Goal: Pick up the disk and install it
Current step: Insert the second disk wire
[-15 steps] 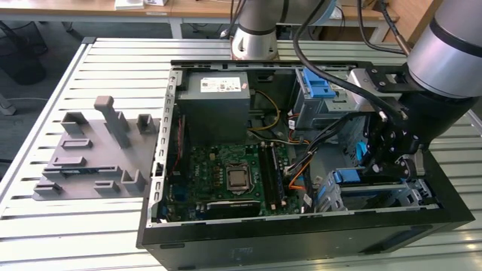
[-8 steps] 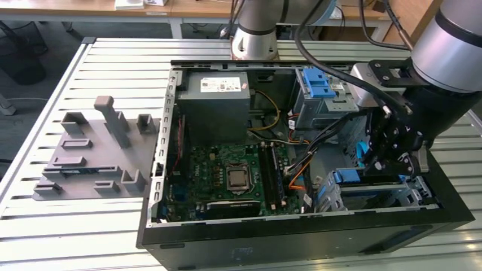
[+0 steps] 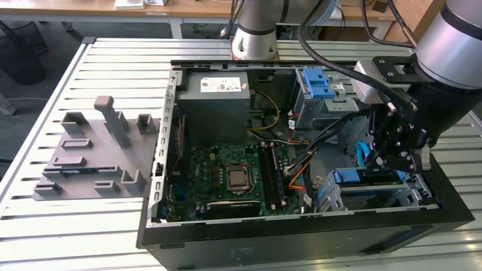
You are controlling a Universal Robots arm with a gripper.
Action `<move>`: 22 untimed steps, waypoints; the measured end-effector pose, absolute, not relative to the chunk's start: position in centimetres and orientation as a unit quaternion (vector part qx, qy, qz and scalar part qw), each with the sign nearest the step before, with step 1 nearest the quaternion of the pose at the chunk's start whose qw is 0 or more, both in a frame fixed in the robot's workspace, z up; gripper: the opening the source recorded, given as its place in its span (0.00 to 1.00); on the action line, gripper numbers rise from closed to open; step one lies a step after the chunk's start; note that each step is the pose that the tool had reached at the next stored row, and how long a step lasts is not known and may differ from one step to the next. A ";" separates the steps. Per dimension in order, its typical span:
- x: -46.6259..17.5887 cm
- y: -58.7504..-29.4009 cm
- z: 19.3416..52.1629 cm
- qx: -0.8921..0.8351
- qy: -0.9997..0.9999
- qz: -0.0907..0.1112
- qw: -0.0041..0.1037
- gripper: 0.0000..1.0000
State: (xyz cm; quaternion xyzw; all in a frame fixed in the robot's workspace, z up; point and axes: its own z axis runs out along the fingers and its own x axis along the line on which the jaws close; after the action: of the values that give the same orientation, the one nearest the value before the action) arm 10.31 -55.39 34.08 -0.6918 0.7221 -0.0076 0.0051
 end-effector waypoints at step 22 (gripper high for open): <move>11.3 -55.4 33.4 -0.691 0.723 -0.006 0.003 0.11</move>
State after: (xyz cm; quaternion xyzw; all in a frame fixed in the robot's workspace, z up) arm 11.34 -55.39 33.45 -0.6913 0.7225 -0.0057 0.0029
